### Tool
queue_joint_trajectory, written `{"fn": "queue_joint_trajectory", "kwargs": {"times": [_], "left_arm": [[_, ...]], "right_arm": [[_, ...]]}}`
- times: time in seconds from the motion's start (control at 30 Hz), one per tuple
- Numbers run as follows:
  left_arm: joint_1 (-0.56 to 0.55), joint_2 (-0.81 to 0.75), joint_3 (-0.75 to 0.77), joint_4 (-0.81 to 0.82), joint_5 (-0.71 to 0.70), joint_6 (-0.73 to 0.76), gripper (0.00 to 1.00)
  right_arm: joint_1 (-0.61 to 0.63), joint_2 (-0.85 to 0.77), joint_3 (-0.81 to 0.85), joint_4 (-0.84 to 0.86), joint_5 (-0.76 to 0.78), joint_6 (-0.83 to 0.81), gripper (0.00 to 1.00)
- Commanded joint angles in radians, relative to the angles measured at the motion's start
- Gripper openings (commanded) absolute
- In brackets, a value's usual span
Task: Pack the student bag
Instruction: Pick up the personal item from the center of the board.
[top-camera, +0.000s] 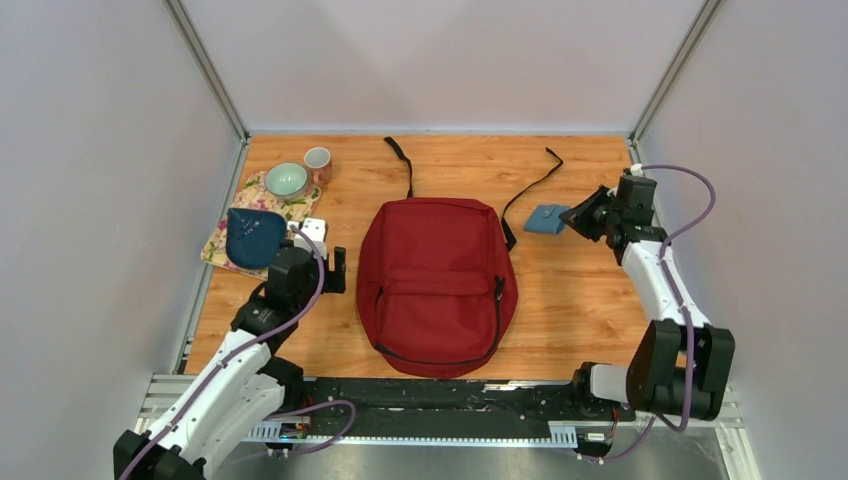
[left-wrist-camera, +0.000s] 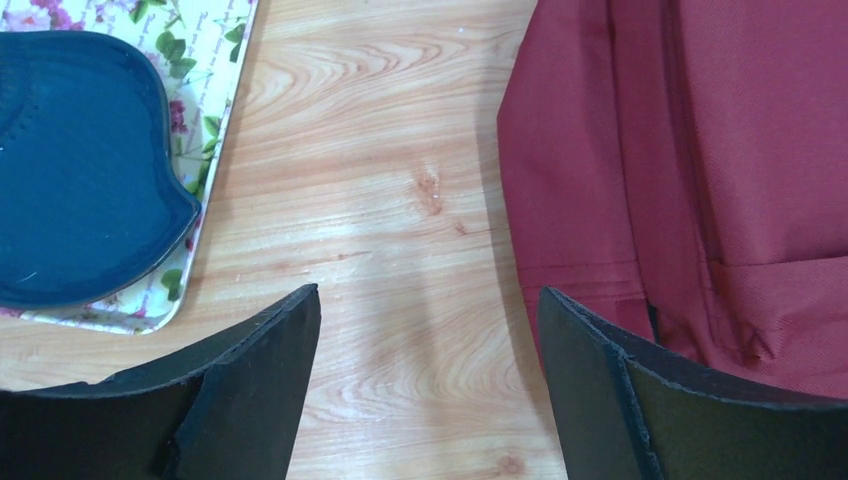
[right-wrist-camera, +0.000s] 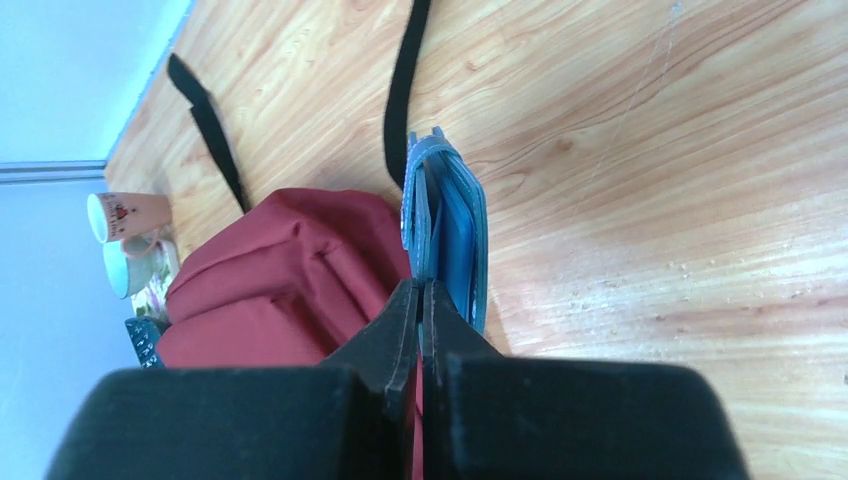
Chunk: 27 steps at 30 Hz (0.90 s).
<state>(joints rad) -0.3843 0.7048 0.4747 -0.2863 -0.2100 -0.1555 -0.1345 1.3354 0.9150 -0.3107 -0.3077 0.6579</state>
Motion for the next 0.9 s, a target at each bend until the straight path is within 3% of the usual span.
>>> {"fn": "queue_joint_trajectory", "kwargs": {"times": [0.0, 0.23, 0.43, 0.57, 0.87], "left_arm": [[0.007, -0.069, -0.033, 0.091, 0.058, -0.042, 0.89], [0.007, -0.111, -0.039, 0.174, 0.282, -0.206, 0.90], [0.007, -0.039, 0.027, 0.268, 0.455, -0.286, 0.91], [0.007, 0.040, 0.022, 0.392, 0.587, -0.352, 0.91], [0.007, 0.209, 0.015, 0.709, 0.849, -0.564, 0.91]], "right_arm": [[-0.008, -0.140, -0.021, -0.054, -0.016, 0.000, 0.00], [-0.007, -0.266, 0.007, -0.122, -0.137, -0.017, 0.00], [0.024, -0.297, 0.012, -0.108, -0.359, -0.006, 0.00], [0.111, -0.320, 0.005, -0.073, -0.480, 0.020, 0.00], [0.383, -0.317, 0.010, 0.015, -0.519, 0.020, 0.00]]}}
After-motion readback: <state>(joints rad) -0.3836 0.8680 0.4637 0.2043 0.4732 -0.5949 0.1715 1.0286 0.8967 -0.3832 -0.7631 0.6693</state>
